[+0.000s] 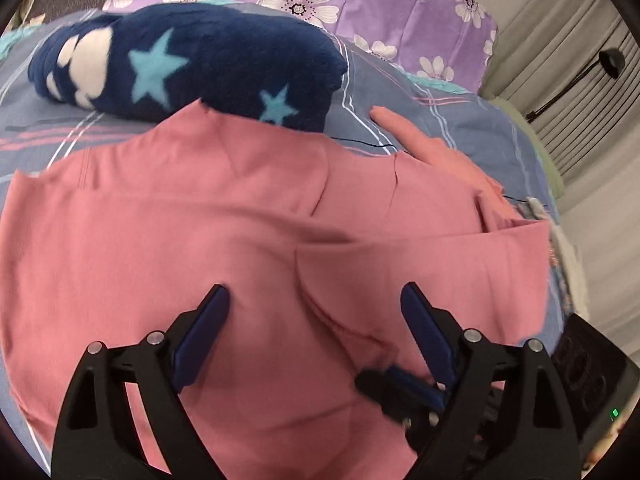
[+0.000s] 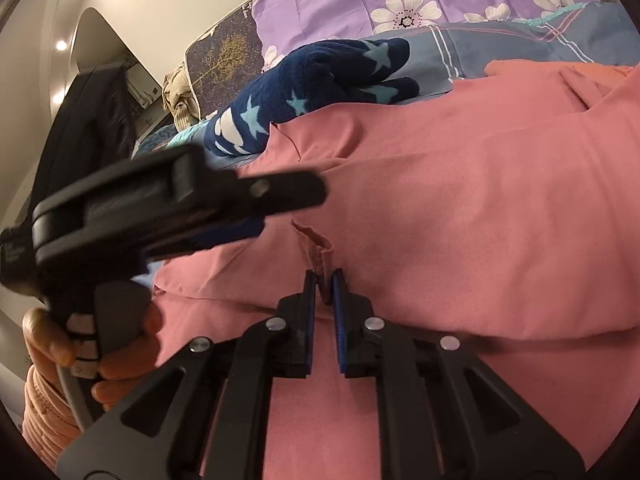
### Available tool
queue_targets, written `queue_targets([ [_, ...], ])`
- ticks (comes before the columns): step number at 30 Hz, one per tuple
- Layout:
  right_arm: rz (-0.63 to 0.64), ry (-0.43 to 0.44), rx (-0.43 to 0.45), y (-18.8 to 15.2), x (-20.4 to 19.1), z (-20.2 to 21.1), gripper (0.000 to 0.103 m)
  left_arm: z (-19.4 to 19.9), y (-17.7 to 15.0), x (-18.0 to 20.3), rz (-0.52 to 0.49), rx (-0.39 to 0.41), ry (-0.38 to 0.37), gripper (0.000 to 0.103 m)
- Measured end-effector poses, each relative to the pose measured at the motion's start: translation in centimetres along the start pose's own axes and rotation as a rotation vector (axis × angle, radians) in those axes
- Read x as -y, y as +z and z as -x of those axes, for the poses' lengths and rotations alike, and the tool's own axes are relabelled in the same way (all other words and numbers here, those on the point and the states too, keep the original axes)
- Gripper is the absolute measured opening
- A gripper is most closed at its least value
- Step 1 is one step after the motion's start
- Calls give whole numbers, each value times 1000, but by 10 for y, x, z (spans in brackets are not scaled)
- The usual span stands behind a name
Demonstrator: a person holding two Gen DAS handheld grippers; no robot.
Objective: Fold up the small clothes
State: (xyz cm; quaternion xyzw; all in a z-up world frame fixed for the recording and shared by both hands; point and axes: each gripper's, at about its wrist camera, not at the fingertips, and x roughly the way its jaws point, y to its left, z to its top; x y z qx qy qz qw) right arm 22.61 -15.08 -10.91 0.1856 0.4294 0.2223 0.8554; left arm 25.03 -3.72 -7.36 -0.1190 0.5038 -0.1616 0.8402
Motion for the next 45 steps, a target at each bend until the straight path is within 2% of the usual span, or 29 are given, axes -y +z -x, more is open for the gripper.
queue_targets([
  [1, -2, 1, 0, 0, 0, 0, 10, -3, 1, 6, -29, 5, 32, 70],
  [2, -2, 2, 0, 0, 0, 0, 10, -6, 1, 10, -59, 7, 57, 46],
  [3, -1, 2, 1, 0, 0, 0, 10, -8, 1, 16, -95, -2, 62, 32],
  [4, 0, 2, 1, 0, 0, 0, 10, -10, 3, 17, -100, -23, 35, 10],
  [5, 0, 2, 1, 0, 0, 0, 10, -12, 3, 20, -95, -45, 3, 7],
  [9, -2, 4, 2, 0, 0, 0, 10, -13, 3, 34, -148, -29, 33, 2],
  [13, -4, 16, 18, -1, 1, 4, 11, -1, 7, 41, -172, 5, 45, 1],
  [14, -1, 20, 25, -1, 0, 6, 17, 4, 8, 42, -177, 19, 50, 1],
  [15, 8, 28, 43, -2, -2, 10, 28, 9, 10, 43, -183, 37, 56, 1],
  [18, 75, 54, 100, -4, -14, 22, 34, 33, 21, 43, -184, 90, 55, 1],
  [21, 116, 23, 72, -5, -22, 16, 37, 58, 31, 42, -200, 145, 60, 1],
  [23, 72, -10, 32, -3, -14, 9, 37, 81, 34, 36, -209, 188, 75, 1],
  [24, 14, -4, 8, -1, -3, 5, 36, 93, 34, 30, -209, 207, 88, 1],
  [27, -44, 37, -4, 2, 8, 3, 35, 118, 30, 4, -185, 236, 127, 1],
  [29, -18, 14, -2, 0, 3, 2, 37, 128, 25, -17, -164, 245, 167, 1],
  [31, 26, -3, -2, 0, -5, 1, 44, 136, 20, -43, -128, 248, 210, 1],
  [33, 48, -6, -3, -1, -8, 1, 50, 136, 16, -67, -80, 228, 206, 1],
  [35, 47, -5, -4, -1, -8, 0, 50, 127, 11, -90, -47, 197, 202, 1],
  [36, 43, -1, -4, -1, -7, -1, 50, 120, 8, -100, -35, 182, 225, 2],
  [37, 40, 2, -4, -1, -7, -1, 50, 114, 5, -106, -27, 173, 253, 3],
  [38, 38, 3, -5, -1, -6, 0, 50, 107, 1, -116, -11, 162, 298, 12],
  [40, 38, 5, -6, -1, -6, 0, 51, 98, -6, -132, 27, 150, 335, 25],
  [43, 43, 9, -7, 0, -7, -1, 53, 93, -17, -148, 77, 147, 332, 30],
  [45, 45, 12, -8, 1, -8, -1, 54, 88, -24, -150, 75, 151, 340, 39],
])
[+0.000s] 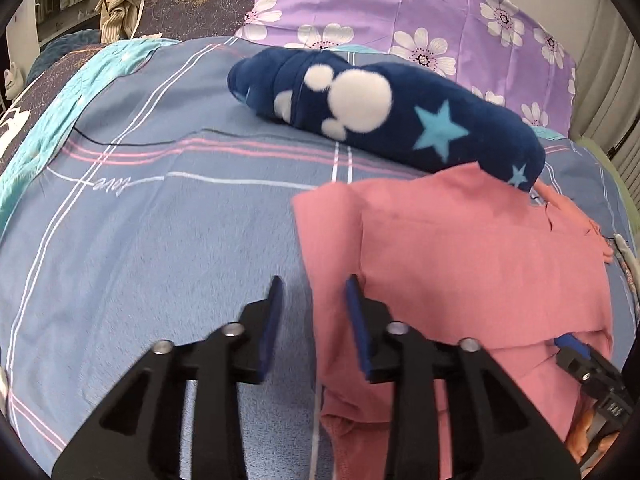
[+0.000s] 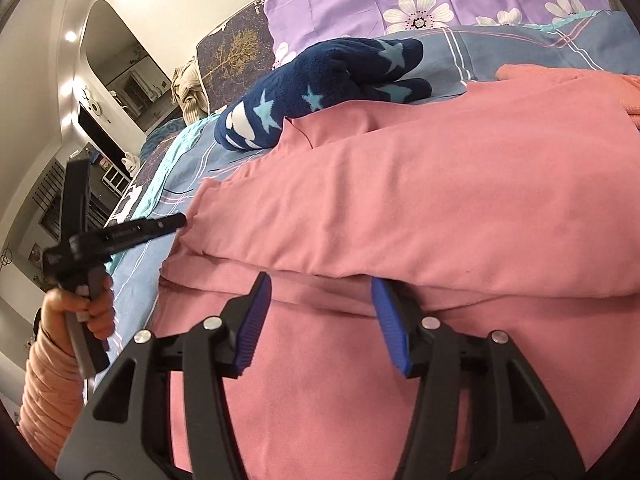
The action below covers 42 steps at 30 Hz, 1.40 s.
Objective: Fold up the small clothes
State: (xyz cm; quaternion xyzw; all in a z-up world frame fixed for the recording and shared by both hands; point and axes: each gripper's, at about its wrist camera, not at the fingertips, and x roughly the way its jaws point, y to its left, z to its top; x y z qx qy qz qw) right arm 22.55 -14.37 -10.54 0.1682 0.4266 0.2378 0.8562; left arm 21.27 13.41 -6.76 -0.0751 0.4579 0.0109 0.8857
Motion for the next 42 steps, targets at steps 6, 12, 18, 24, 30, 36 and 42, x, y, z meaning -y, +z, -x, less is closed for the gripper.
queue_targets([
  [6, -5, 0, -8, -1, 0, 1, 55, -15, -22, 26, -162, 68, 168, 64],
  [12, 72, -83, -43, -14, -7, 40, 58, 19, -33, 20, -208, 47, 99, 64],
  [18, 61, -186, 57, -35, 34, 130, 58, 47, -92, 11, -308, 23, -22, 72],
  [24, -149, -263, 114, -70, 91, 187, 55, 62, -114, 0, -221, 39, -39, 67],
  [30, -209, -225, 89, -119, 102, 207, 44, 88, -146, -1, -206, 8, -159, 58],
  [36, -216, -123, 52, -146, 94, 217, 32, 112, -190, 9, -264, -14, -224, 56],
  [42, -224, -56, 18, -172, 84, 234, 31, 138, -231, 3, -295, -15, -260, 56],
])
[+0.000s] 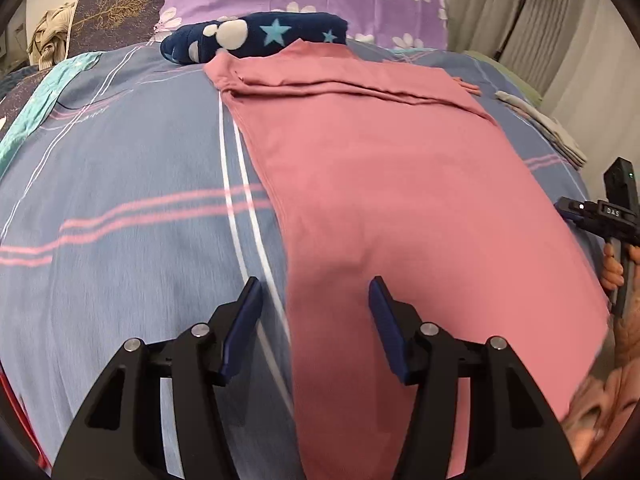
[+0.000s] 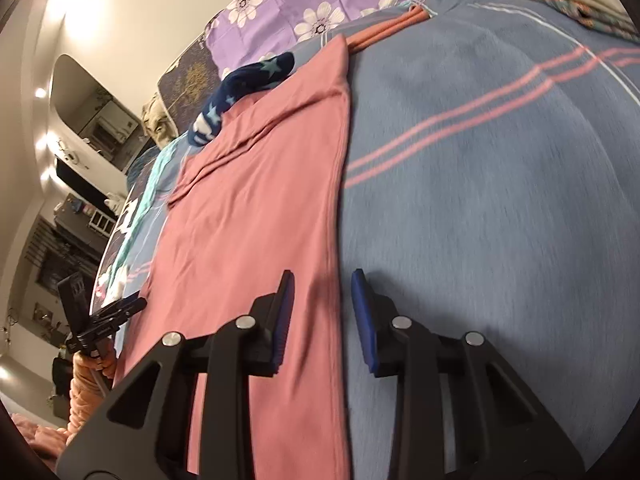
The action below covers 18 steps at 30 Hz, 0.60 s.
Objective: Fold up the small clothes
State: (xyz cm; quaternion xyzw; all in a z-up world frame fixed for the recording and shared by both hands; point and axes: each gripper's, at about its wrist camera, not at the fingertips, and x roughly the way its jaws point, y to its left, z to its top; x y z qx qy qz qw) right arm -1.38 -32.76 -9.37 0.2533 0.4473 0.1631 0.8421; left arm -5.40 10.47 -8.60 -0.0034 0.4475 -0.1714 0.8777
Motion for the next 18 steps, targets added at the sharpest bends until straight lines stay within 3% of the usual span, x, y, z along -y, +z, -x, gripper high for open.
queue_targets([
  [13, -3, 81, -25, -71, 4, 52, 30, 44, -57, 2, 59, 44, -138, 56],
  [18, 0, 114, -48, -82, -3, 56, 30, 58, -78, -3, 93, 73, -255, 56],
])
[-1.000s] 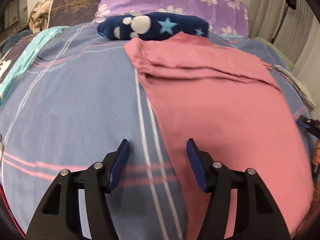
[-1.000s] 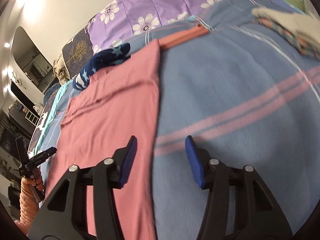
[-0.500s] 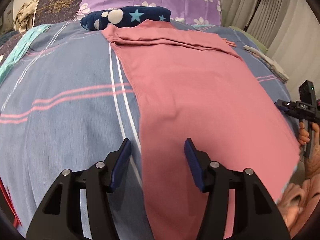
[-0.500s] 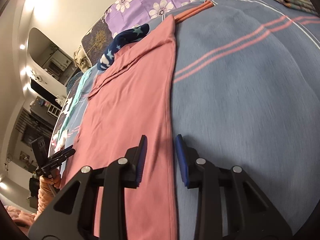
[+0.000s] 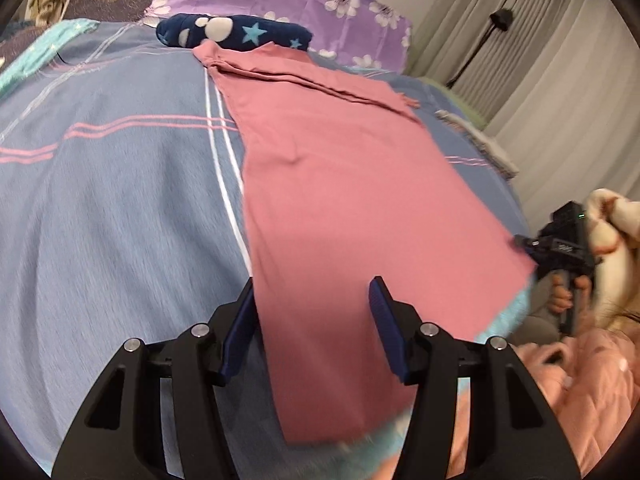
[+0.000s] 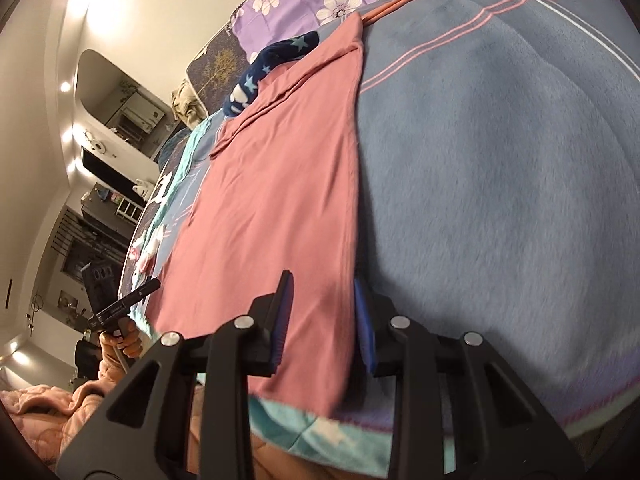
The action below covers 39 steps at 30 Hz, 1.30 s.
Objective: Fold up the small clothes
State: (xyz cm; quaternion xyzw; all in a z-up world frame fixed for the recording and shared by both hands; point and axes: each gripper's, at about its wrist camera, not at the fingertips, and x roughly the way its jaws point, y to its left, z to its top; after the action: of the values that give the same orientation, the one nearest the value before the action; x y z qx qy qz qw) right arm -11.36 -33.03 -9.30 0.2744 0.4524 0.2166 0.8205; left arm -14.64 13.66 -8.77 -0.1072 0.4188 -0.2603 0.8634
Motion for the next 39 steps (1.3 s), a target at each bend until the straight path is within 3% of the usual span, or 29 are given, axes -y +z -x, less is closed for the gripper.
queue_targets([
  [4, 2, 20, -13, -3, -4, -4, 30, 2, -10, -3, 23, 33, -33, 50],
  [7, -32, 35, -19, 1, -2, -6, 20, -1, -10, -11, 72, 39, -43, 16],
  [8, -49, 35, -24, 2, 0, -8, 7, -1, -10, -14, 95, 39, -51, 5],
  [11, -114, 79, -3, 5, 7, -6, 3, 1, -4, -15, 141, 70, -69, 4],
  [14, -130, 163, 80, 20, 2, 9, 2, 20, 15, 0, 115, 163, -96, 4],
  [21, 25, 295, 320, 50, -54, 86, 2, 96, 52, 54, -7, 430, -132, 3],
  [26, 144, 356, 434, 28, -85, 139, 2, 148, 34, 72, 8, 579, -192, 3],
  [28, 217, 305, 490, 16, -96, 160, 3, 165, 25, 80, -11, 620, -169, 4],
  [31, 229, 196, 493, 18, -96, 154, 4, 156, 25, 79, 2, 597, -131, 6],
  [35, 105, 207, 424, 39, -69, 115, 3, 111, 43, 57, 95, 476, -84, 6],
  [39, 70, 163, 395, 60, -58, 81, 3, 85, 57, 40, 148, 427, -80, 6],
])
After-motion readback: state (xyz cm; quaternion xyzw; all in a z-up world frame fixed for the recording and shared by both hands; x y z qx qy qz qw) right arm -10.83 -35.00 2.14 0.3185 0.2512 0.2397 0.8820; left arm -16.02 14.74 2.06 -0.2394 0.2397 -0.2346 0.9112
